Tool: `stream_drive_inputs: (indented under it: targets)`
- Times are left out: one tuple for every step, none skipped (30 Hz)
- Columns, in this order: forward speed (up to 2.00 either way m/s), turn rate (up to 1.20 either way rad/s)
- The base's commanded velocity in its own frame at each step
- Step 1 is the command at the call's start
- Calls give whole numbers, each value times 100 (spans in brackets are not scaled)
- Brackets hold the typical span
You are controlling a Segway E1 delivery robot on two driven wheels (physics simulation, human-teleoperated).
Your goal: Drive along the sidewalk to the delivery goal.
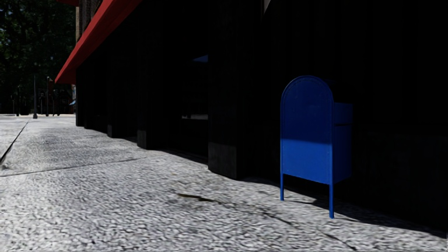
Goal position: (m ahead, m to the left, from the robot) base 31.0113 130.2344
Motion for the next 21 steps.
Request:
stream_drive_inputs:
  targets:
    - [117,106]
    - [117,106]
    - [117,106]
    - [120,106]
    - [126,106]
    - [130,106]
    - [130,106]
    - [131,106]
    - [131,105]
    - [132,104]
    - [132,102]
    - [133,98]
    - [133,98]
    - [133,97]
    - [133,97]
    - [133,97]
    - [133,97]
    - [133,97]
    - [133,92]
    - [133,78]
    - [133,72]
